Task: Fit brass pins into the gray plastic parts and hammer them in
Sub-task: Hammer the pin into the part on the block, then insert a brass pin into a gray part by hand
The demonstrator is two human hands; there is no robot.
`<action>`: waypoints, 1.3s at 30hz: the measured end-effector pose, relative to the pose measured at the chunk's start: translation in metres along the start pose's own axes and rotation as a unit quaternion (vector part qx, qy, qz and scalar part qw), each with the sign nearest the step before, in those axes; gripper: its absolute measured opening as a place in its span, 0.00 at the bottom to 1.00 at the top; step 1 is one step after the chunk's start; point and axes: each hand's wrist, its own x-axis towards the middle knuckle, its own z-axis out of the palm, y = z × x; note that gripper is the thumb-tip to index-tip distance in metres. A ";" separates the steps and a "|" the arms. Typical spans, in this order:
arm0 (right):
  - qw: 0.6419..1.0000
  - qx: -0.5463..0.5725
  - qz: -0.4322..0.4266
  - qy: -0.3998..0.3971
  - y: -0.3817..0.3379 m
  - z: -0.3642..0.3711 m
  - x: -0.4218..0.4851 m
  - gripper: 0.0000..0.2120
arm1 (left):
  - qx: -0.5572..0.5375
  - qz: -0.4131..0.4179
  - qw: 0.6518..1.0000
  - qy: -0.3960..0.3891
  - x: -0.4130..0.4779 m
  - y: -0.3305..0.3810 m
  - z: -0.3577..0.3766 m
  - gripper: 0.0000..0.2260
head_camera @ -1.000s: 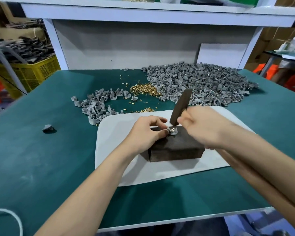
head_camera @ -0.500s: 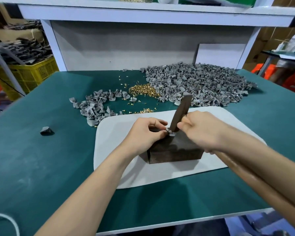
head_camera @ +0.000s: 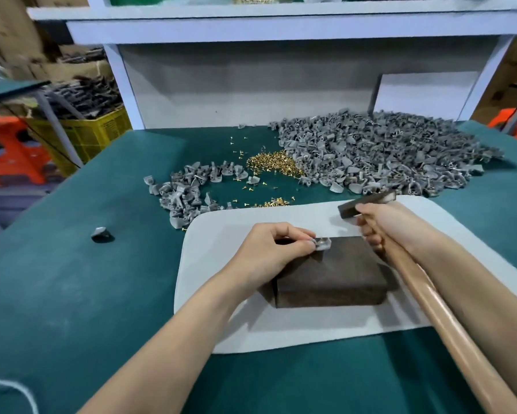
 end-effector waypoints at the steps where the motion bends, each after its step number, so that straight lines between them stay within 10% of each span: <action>1: 0.995 -0.079 -0.041 0.040 0.003 0.000 0.002 0.15 | -0.002 -0.002 1.000 0.004 0.000 -0.001 0.000 0.06; 4: 0.893 -0.392 -0.132 0.177 0.009 -0.006 0.006 0.17 | -0.001 -0.007 1.000 0.019 -0.001 -0.002 0.002 0.07; 7: 0.849 -0.462 -0.153 0.207 0.009 -0.004 0.003 0.18 | 0.008 -0.008 1.000 0.029 -0.001 0.000 0.003 0.07; 20: 0.857 -0.451 -0.164 0.190 0.011 0.000 0.004 0.16 | 0.136 0.089 0.982 0.093 0.079 0.078 0.029 0.05; 27: 0.821 -0.462 -0.231 0.242 0.017 -0.001 0.002 0.16 | 0.505 -0.017 0.857 0.098 0.161 0.034 -0.005 0.15; 39: 0.823 -0.459 -0.242 0.234 0.019 0.002 0.007 0.14 | 0.565 0.062 0.820 0.068 0.150 0.006 0.002 0.08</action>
